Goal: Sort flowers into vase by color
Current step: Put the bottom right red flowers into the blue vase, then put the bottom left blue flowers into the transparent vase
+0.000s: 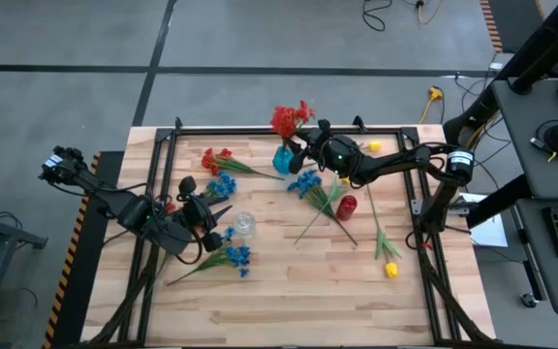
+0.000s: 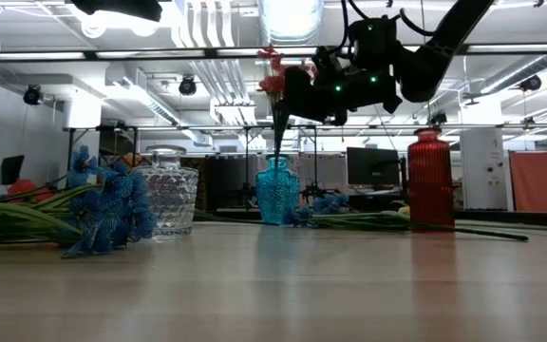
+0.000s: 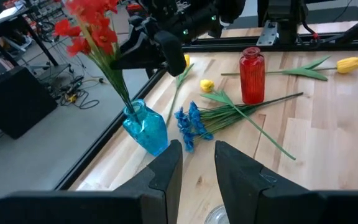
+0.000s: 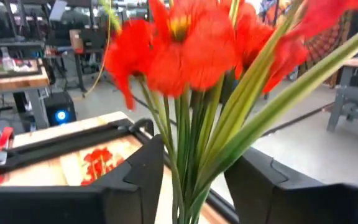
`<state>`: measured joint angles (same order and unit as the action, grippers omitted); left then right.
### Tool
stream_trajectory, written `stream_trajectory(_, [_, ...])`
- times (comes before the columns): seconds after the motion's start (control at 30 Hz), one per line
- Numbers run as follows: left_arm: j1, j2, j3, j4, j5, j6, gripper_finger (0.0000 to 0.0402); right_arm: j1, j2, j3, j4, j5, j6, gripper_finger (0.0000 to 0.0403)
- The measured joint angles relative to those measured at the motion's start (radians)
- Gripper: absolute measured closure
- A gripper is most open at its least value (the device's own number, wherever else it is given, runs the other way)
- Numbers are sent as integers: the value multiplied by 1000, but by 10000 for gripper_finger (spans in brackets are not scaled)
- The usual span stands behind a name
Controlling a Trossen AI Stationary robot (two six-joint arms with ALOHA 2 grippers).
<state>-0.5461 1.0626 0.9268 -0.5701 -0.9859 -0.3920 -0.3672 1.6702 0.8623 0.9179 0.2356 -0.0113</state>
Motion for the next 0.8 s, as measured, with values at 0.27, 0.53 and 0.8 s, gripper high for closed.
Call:
stream_trajectory(0.27, [0, 0, -1, -1, 0, -59, 323, 5, -53, 0, -187, -8, 54, 194])
stream_trajectory(0.53, [-7, 0, -4, -26, 61, -161, 323, 18, -181, 0, -457, -2, 92, 155])
stream_trajectory(0.8, [-10, 0, -5, -41, 227, -208, 323, 24, -327, 0, -693, 1, 99, 140])
